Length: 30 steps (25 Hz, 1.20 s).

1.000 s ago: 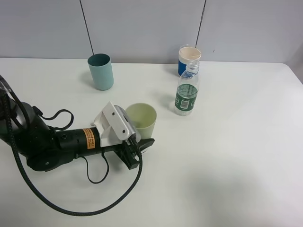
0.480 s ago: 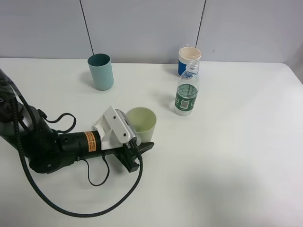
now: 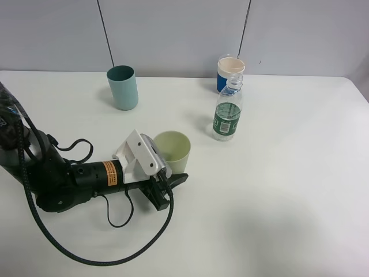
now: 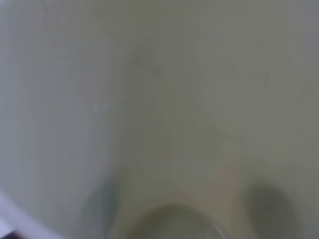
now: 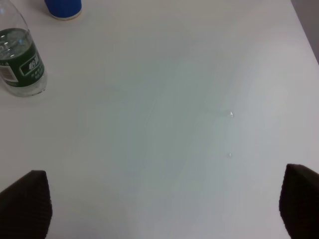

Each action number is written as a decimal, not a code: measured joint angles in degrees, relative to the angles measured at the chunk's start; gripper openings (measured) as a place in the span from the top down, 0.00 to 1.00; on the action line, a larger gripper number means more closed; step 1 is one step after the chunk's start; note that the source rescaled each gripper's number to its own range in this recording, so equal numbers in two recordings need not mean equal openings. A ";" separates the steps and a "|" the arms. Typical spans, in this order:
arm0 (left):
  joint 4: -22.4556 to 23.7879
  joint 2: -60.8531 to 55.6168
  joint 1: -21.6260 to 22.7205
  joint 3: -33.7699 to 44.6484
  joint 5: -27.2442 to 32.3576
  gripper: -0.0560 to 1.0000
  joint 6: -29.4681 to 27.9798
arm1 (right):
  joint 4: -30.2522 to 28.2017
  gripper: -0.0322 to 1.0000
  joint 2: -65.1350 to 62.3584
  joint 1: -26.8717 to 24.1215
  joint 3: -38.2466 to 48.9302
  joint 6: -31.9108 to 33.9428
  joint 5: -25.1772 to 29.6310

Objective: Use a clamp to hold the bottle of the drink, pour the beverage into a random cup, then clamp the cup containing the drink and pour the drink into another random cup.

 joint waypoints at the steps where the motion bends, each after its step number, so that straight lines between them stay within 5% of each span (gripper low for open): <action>1: 0.00 0.00 0.00 0.00 0.00 0.91 0.00 | 0.00 0.17 0.00 0.00 0.00 0.00 0.00; 7: -0.06 0.00 0.00 0.00 0.00 0.90 0.00 | 0.00 0.17 0.00 0.00 0.00 0.00 0.00; 9: -0.11 0.00 0.00 0.00 0.64 0.72 0.16 | 0.00 0.17 0.00 0.00 0.00 0.00 0.00; 11: -0.11 0.00 0.00 0.00 0.87 0.44 0.16 | 0.00 0.17 0.00 0.00 0.00 0.00 0.00; 14: -0.19 -0.72 0.00 0.00 0.92 0.25 0.16 | 0.00 0.17 0.00 0.00 0.00 0.00 0.00; 20: -1.02 -4.95 0.00 3.08 1.25 0.21 0.16 | 0.00 0.17 0.00 0.00 0.00 0.00 0.00; 30: -9.77 -21.52 0.00 12.98 5.49 0.21 0.20 | 0.00 0.17 0.00 0.00 0.00 0.00 0.00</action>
